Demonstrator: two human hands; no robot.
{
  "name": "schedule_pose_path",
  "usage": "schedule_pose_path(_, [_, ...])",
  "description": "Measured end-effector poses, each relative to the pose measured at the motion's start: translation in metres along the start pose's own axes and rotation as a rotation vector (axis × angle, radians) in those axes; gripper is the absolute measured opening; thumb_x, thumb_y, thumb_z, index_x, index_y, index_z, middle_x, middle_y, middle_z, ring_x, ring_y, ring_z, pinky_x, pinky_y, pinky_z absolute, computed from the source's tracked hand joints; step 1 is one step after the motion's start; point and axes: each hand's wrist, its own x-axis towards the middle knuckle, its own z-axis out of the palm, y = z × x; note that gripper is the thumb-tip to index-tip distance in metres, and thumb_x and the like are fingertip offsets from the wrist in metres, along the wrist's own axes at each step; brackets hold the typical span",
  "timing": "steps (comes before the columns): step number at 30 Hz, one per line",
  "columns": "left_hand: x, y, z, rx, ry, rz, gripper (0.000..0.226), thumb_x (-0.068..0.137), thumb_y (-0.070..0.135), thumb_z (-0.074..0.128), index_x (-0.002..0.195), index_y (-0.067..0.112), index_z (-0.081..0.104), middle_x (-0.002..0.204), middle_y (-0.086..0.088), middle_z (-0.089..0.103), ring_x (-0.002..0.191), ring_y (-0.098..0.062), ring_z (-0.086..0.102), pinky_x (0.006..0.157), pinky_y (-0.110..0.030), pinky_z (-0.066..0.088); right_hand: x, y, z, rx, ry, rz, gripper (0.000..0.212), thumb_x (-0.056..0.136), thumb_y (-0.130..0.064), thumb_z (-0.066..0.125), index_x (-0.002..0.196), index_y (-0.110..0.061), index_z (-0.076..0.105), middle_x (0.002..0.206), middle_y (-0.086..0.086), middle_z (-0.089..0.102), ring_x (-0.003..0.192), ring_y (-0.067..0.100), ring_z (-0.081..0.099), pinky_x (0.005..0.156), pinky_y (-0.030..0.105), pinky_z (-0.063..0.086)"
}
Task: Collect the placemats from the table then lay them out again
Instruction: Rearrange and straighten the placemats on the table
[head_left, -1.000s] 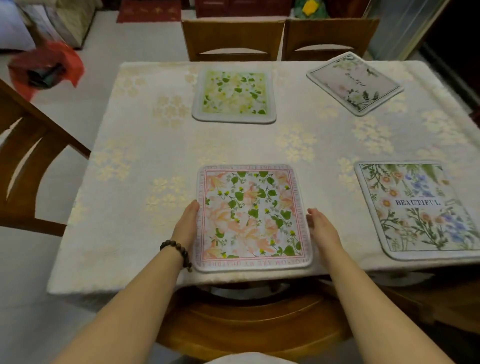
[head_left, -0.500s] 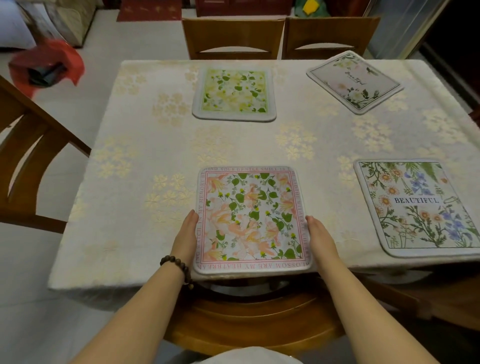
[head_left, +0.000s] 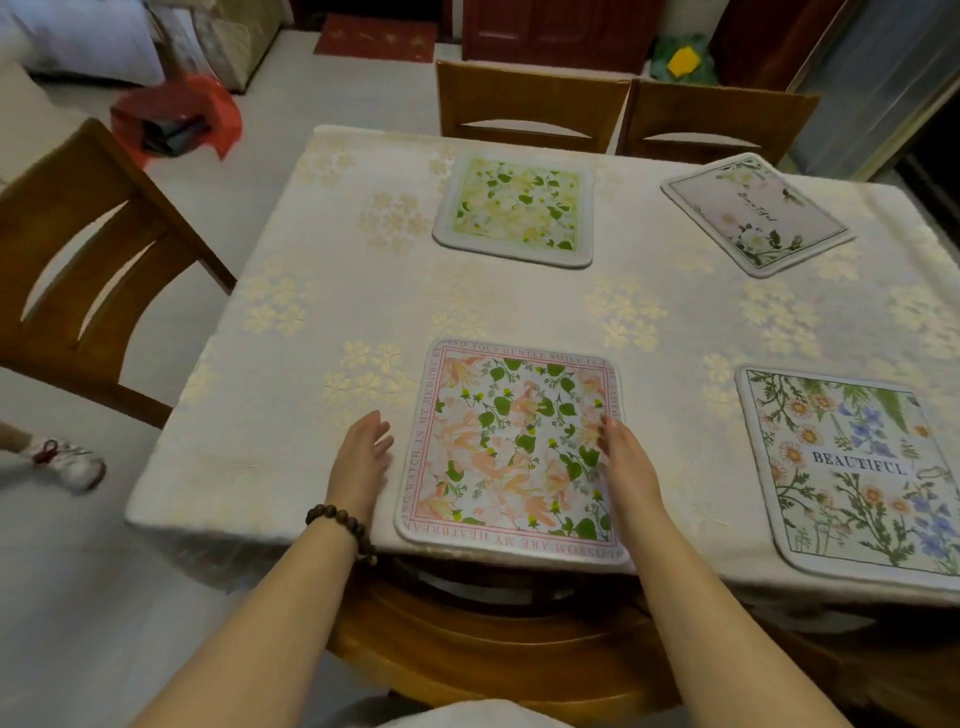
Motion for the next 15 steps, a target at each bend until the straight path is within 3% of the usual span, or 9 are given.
schedule_pose_path(2, [-0.004,0.002,-0.005,-0.022,0.038,0.034,0.04,0.098,0.036,0.042,0.133,0.018,0.047,0.131,-0.005,0.054,0.117,-0.02,0.053,0.104,-0.04,0.041,0.002,-0.008,0.01,-0.002,-0.038,-0.019,0.056,0.096,-0.055,0.036,0.141,-0.023,0.045,0.139,-0.004,0.053,0.125,0.016,0.051,0.103,0.042,0.043])
schedule_pose_path(4, [-0.01,0.004,-0.011,-0.047,0.082,0.071,0.033,0.098,0.036,0.042,0.126,0.021,0.05,0.129,-0.005,0.056,0.116,-0.019,0.055,0.102,-0.04,0.042,0.005,-0.015,0.021,-0.007,-0.083,-0.049,0.055,0.097,-0.053,0.036,0.142,-0.022,0.044,0.143,-0.001,0.05,0.127,0.017,0.048,0.109,0.047,0.037])
schedule_pose_path(8, [-0.025,0.011,-0.029,-0.136,0.215,0.155,0.027,0.098,0.035,0.043,0.119,0.022,0.054,0.122,-0.003,0.06,0.111,-0.017,0.058,0.097,-0.037,0.043,0.004,-0.027,0.053,-0.015,-0.223,-0.076,0.046,0.099,-0.048,0.035,0.135,-0.023,0.05,0.127,0.0,0.058,0.109,0.01,0.057,0.097,0.04,0.045])
schedule_pose_path(15, [-0.061,0.02,-0.091,-0.286,0.438,0.232,0.032,0.099,0.036,0.04,0.125,0.019,0.05,0.125,-0.005,0.059,0.113,-0.017,0.058,0.1,-0.037,0.043,-0.02,-0.041,0.131,-0.088,-0.491,-0.107,0.039,0.101,-0.043,0.035,0.128,-0.022,0.053,0.116,-0.002,0.061,0.104,0.013,0.06,0.084,0.034,0.048])
